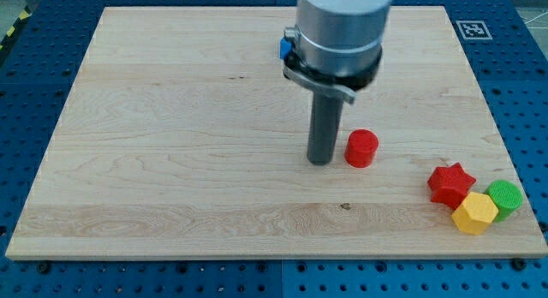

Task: Slide red circle towards red star

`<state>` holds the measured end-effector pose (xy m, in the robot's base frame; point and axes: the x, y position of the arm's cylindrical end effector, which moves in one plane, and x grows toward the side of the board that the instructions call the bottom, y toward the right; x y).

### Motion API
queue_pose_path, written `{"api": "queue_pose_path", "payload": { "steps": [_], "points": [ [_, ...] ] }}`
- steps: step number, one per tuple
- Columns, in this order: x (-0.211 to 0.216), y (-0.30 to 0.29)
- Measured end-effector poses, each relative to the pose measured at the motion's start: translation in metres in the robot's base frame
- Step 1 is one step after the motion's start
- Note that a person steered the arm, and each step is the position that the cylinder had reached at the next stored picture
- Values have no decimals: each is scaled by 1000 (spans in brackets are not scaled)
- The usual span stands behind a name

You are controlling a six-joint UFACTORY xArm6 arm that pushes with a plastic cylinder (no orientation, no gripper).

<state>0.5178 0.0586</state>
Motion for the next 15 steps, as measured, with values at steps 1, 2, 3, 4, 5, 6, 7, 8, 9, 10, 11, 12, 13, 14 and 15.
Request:
{"api": "queue_pose_path", "payload": {
  "steps": [1, 2, 3, 4, 5, 6, 7, 8, 9, 10, 11, 12, 13, 14, 15],
  "points": [
    [33, 21],
    [61, 40],
    [71, 22],
    [61, -20],
    [29, -46],
    [-20, -49],
    [-32, -22],
    [-31, -12],
    [-27, 0],
    [-16, 19],
    [-10, 31],
    [-11, 30],
    [-39, 28],
    [-39, 28],
    [-32, 43]
  ]
}}
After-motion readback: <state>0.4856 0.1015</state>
